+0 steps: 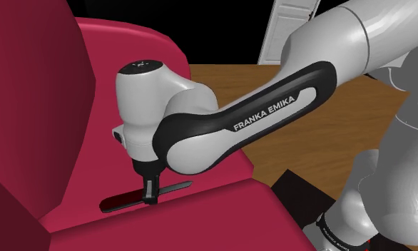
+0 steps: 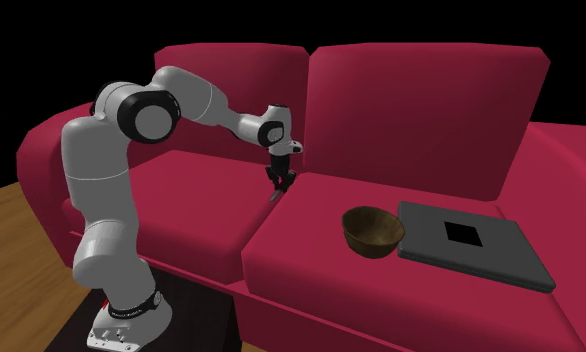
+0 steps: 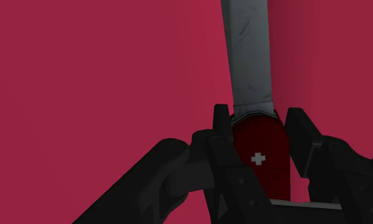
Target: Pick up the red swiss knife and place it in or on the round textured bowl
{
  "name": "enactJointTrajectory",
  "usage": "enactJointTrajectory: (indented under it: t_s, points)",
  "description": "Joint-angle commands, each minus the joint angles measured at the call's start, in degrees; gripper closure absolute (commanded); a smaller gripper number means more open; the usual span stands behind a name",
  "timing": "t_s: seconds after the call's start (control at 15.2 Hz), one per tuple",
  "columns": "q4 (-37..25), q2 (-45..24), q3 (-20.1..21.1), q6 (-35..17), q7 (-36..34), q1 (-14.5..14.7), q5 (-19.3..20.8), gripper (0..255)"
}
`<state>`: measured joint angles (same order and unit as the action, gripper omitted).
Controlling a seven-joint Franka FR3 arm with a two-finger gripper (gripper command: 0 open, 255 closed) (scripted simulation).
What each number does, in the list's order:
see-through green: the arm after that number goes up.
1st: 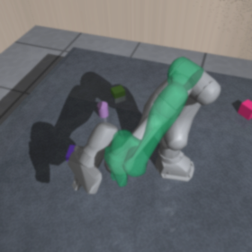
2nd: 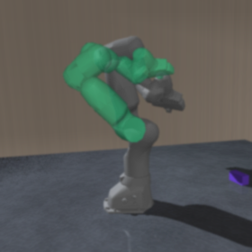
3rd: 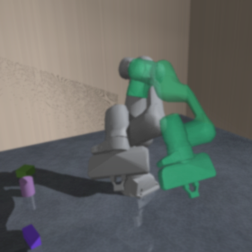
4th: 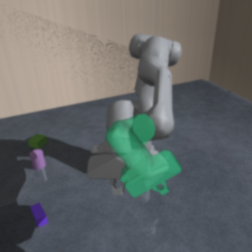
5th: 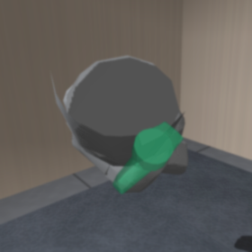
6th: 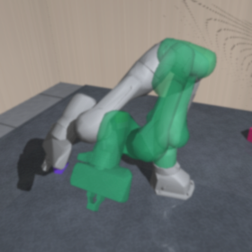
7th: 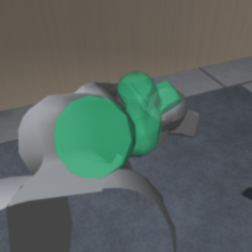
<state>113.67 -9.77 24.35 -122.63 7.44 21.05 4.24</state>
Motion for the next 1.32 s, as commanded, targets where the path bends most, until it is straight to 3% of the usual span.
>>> enactJointTrajectory:
  t_s: [0.0,1.25]
  points:
    - [-0.5,0.6,0.1,1.1,0.3,-0.1,-0.4,255]
    - [-10.5,4.8,0.4,14.9,1.7,-0.4,-2.6,255]
